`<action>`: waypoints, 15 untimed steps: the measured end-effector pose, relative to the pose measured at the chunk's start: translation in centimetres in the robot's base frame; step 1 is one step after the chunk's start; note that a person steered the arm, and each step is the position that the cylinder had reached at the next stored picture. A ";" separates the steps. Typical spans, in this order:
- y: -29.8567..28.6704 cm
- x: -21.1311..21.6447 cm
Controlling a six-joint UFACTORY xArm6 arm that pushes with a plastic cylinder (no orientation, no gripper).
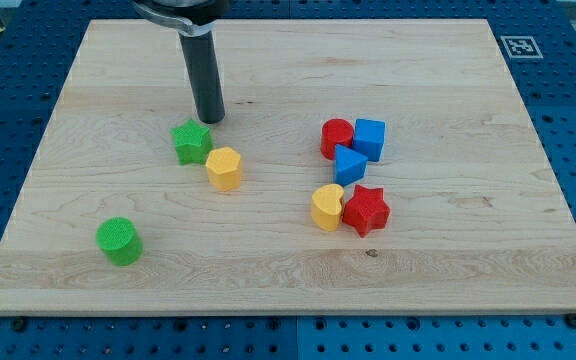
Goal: Push green star towards green circle
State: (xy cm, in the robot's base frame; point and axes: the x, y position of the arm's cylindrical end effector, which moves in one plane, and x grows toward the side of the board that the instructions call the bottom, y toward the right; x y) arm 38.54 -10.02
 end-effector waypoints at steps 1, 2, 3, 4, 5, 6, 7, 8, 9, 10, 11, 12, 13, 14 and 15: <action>0.0 0.0; -1.3 0.0; -2.0 0.0; -1.3 1.0; 0.4 0.9; -0.4 2.9; -3.0 3.3; -4.0 4.0; -2.5 4.8; -1.0 4.5; -2.6 6.6; -5.3 6.7; -5.3 6.0; -5.3 6.8; -5.3 8.5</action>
State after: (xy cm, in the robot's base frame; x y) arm 47.07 -15.36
